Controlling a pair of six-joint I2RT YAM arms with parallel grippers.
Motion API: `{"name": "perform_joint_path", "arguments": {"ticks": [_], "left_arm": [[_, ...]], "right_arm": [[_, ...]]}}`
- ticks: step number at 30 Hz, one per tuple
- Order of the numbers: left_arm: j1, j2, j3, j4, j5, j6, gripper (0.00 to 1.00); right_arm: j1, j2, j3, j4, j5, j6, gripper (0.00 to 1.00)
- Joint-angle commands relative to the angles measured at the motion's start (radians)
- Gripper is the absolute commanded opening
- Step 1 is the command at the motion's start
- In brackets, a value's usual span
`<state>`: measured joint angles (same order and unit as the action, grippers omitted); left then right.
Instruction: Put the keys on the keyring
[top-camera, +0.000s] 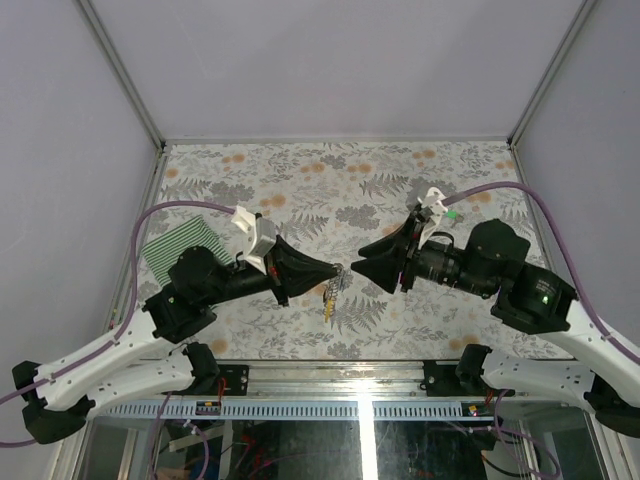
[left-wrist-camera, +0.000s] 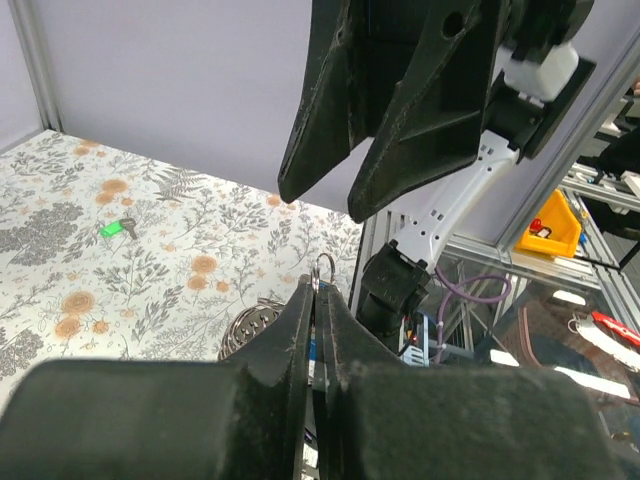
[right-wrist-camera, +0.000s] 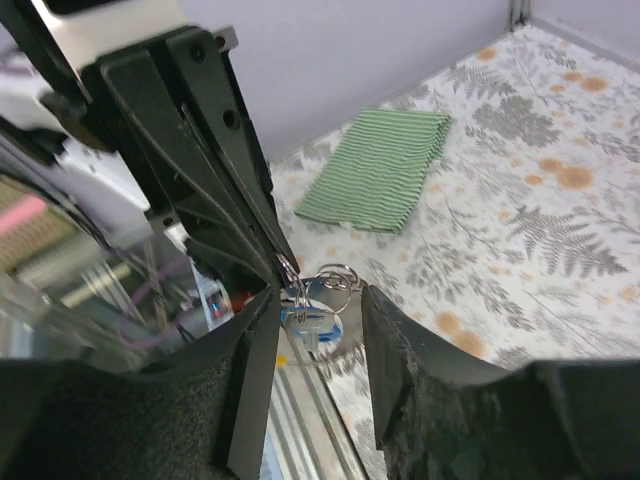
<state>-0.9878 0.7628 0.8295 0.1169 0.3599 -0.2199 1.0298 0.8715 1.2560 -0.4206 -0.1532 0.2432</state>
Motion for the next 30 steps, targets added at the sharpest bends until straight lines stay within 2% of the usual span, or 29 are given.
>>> {"name": "perform_joint_path", "arguments": {"ticks": [1, 8, 11, 18, 26, 30], "left_arm": [[-0.002, -0.031, -0.006, 0.144, -0.052, -0.032, 0.0], [-0.002, -0.041, -0.002, 0.155, -0.055, -0.031, 0.0], [-0.002, -0.042, -0.003, 0.159, -0.055, -0.03, 0.0], [-0.002, -0.043, 0.001, 0.15, -0.055, -0.025, 0.0], [-0.003, -0.043, 0.005, 0.144, -0.055, -0.021, 0.0], [-0.002, -0.046, 0.006, 0.14, -0.059, -0.02, 0.0]], "right_arm": [[0.007, -0.075, -0.156, 0.405, 0.065, 0.301, 0.47], [0.006, -0.098, -0.265, 0.52, 0.042, 0.457, 0.47], [0.006, -0.104, -0.274, 0.526, 0.048, 0.464, 0.44], [0.006, -0.107, -0.262, 0.507, 0.041, 0.453, 0.29], [0.006, -0.106, -0.252, 0.452, 0.051, 0.438, 0.28], [0.006, -0.106, -0.248, 0.446, 0.044, 0.435, 0.23]]}}
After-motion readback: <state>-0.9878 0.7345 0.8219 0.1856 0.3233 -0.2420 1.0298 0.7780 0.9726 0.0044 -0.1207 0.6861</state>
